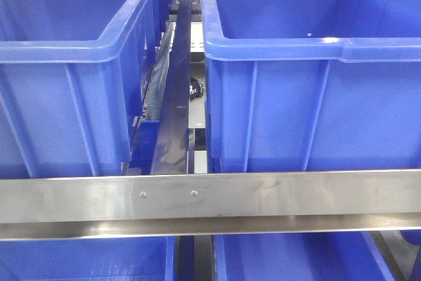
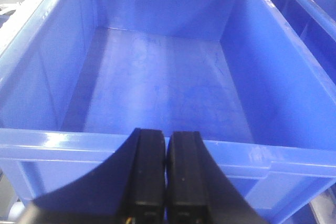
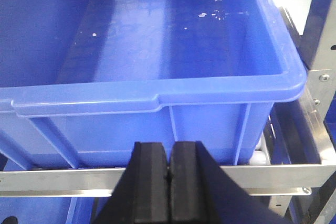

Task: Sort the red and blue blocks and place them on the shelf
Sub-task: 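Close both empty grippers above the bins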

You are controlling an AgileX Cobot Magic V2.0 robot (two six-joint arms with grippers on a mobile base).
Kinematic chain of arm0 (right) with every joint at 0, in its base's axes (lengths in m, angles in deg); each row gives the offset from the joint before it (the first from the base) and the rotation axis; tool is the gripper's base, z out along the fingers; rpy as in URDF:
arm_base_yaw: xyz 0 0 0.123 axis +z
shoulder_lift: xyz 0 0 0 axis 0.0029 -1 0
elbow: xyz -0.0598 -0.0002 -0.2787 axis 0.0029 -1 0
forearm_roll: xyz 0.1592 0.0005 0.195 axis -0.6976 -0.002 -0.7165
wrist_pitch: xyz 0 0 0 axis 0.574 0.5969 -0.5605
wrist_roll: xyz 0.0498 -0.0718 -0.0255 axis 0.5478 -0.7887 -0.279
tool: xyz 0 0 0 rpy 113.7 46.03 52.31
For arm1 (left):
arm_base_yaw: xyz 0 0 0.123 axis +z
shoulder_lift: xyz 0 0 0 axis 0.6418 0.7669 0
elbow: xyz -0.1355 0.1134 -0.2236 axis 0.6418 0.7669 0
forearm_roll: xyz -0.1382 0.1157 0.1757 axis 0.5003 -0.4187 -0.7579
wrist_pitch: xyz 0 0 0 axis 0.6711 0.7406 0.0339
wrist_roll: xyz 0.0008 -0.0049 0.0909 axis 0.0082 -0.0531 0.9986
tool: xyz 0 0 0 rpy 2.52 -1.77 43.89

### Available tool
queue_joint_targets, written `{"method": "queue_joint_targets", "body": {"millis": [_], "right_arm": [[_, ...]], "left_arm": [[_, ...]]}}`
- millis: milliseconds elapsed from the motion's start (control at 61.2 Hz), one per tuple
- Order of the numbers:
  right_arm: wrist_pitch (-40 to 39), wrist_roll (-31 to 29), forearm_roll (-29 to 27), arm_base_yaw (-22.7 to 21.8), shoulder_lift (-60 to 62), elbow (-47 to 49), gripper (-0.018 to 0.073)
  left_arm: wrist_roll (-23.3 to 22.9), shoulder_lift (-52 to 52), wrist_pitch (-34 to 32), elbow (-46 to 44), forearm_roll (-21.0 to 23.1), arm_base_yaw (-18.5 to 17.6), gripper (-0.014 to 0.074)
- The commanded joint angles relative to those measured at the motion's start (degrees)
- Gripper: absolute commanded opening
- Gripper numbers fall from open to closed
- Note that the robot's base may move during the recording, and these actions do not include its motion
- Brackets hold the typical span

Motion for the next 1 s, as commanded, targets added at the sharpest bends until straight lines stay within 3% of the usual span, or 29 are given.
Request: {"method": "queue_joint_targets", "body": {"millis": [0,490,980], "right_arm": [[-4.6,-0.2,-0.3,0.1,-0.1,1.7,0.0055],[-4.4,-0.9,1.8,-0.2,4.1,0.7,0.0055],[-9.9,-0.9,2.3,-0.3,21.9,-15.5,0.0055]], "left_arm": [[-0.1,0.2,-4.2,-1.6,0.2,0.1,0.0132],[-0.1,0.2,-4.2,-1.6,0.2,0.1,0.0132],[-0.1,0.2,-4.2,-1.6,0.2,0.1,0.0132]]}}
